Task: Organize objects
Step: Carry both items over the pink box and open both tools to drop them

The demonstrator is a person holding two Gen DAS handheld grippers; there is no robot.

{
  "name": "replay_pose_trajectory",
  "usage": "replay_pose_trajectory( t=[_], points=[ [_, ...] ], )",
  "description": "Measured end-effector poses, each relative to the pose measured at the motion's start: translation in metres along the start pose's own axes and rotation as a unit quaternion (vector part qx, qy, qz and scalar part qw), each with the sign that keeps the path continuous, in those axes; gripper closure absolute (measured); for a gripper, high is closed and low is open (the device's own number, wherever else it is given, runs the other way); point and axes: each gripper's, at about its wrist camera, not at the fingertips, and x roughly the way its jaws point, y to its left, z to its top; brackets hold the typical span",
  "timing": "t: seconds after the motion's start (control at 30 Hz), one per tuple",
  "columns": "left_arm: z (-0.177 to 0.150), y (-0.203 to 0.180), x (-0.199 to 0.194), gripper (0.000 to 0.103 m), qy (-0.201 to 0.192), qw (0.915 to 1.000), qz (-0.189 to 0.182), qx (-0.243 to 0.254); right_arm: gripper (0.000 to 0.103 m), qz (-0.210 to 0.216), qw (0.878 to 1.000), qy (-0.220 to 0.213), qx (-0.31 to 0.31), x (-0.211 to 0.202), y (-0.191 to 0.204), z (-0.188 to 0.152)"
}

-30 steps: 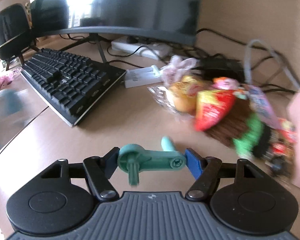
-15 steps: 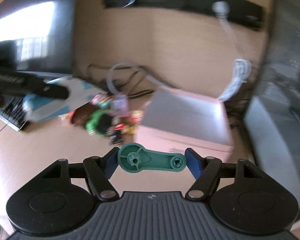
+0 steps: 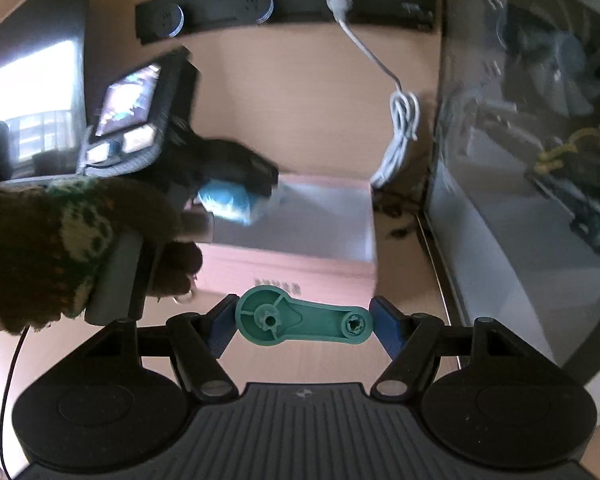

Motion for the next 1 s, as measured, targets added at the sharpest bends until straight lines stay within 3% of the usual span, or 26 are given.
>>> replay_pose_trajectory(
  t=[0.1, 0.13, 0.27, 0.33, 0.43, 0.63, 0.8, 0.87, 1.0],
  points=[
    [-0.002, -0.009, 0.004, 0.046, 0.008, 0.9992, 0.019, 0.033, 0.032, 0.006, 1.000, 0.016, 0.005, 0.009, -0.006, -0.004],
    [0.000, -0.005, 0.002, 0.046, 0.004, 0.9998, 0.006, 0.016, 0.032, 0.006, 1.000, 0.021, 0.004, 0.012, -0.007, -0.005],
    [0.010, 0.018, -0.032, 0.049, -0.095, 0.9937, -0.036, -0.048, 0.032, 0.013, 1.000, 0.017, -0.003, 0.017, -0.009, -0.004],
    [0.015, 0.031, -0.044, 0.049, -0.104, 0.9908, -0.061, -0.061, 0.032, 0.015, 1.000, 0.014, -0.007, 0.018, -0.010, -0.002],
    [0.015, 0.054, -0.071, 0.049, -0.128, 0.9851, -0.065, -0.095, 0.032, 0.012, 1.000, 0.009, -0.012, 0.023, -0.012, 0.003],
    [-0.022, 0.089, -0.124, 0.049, -0.094, 0.9878, -0.059, -0.109, 0.032, 0.013, 0.999, -0.041, 0.008, 0.035, -0.017, 0.042],
    [-0.066, 0.108, -0.133, 0.049, -0.036, 0.9905, -0.037, -0.127, 0.030, 0.011, 0.993, -0.117, 0.034, 0.066, -0.012, 0.114],
    [-0.080, 0.125, -0.138, 0.049, -0.024, 0.9895, -0.014, -0.141, 0.008, 0.005, 0.993, -0.110, 0.030, 0.081, -0.007, 0.137],
    [-0.094, 0.176, -0.156, 0.049, -0.040, 0.9839, 0.042, -0.169, 0.000, 0.013, 0.996, -0.090, 0.008, 0.091, 0.014, 0.131]
  ],
)
